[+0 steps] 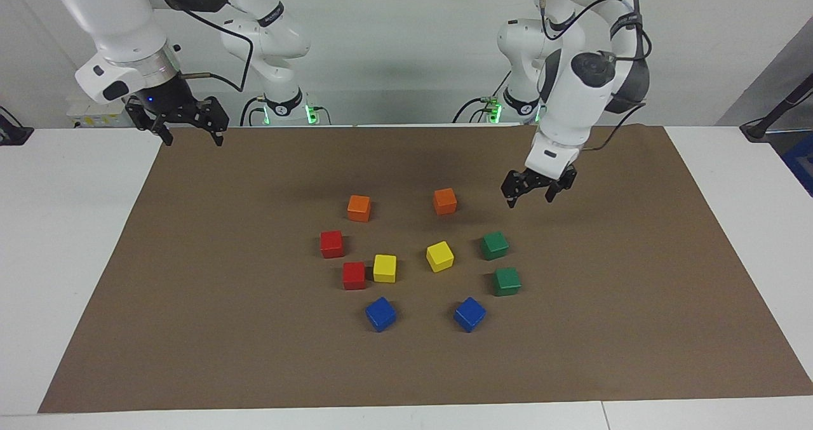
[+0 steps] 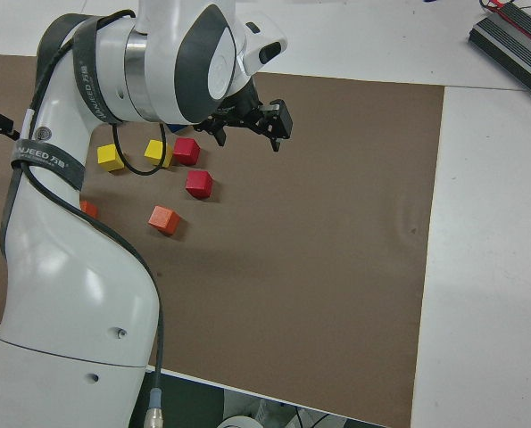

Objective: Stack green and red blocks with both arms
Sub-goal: 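Reach the left gripper to the nearer green cube and grasp it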

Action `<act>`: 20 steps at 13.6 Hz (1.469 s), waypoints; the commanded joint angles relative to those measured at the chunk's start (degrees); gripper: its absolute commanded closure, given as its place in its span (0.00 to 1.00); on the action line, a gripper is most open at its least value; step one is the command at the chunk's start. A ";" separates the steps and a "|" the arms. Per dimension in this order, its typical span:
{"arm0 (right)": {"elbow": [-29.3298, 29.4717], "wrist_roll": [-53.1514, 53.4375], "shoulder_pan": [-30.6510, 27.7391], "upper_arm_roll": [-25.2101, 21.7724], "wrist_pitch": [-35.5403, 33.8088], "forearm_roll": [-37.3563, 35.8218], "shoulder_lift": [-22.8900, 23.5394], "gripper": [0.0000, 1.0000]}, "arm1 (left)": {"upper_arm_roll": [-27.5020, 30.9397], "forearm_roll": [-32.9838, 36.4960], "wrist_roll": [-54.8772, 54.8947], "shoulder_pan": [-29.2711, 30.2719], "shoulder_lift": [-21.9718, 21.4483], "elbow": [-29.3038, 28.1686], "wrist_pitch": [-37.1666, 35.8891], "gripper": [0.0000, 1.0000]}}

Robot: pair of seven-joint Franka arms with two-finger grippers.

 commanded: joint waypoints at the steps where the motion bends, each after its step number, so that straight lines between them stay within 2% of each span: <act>1: -0.91 -1.02 -0.48 0.23 -0.51 0.50 -1.08 0.00 | 1.13 -0.25 -1.69 -2.37 3.90 -0.05 3.95 0.00; 8: -0.91 -1.02 -0.48 0.23 -0.60 0.50 -1.08 0.00 | 1.14 0.27 -1.87 -4.58 12.26 1.88 6.95 0.00; 20: -0.91 -1.02 -0.48 0.23 -0.51 0.50 -1.08 0.00 | 1.14 0.36 -5.65 -5.20 16.14 1.89 10.64 0.02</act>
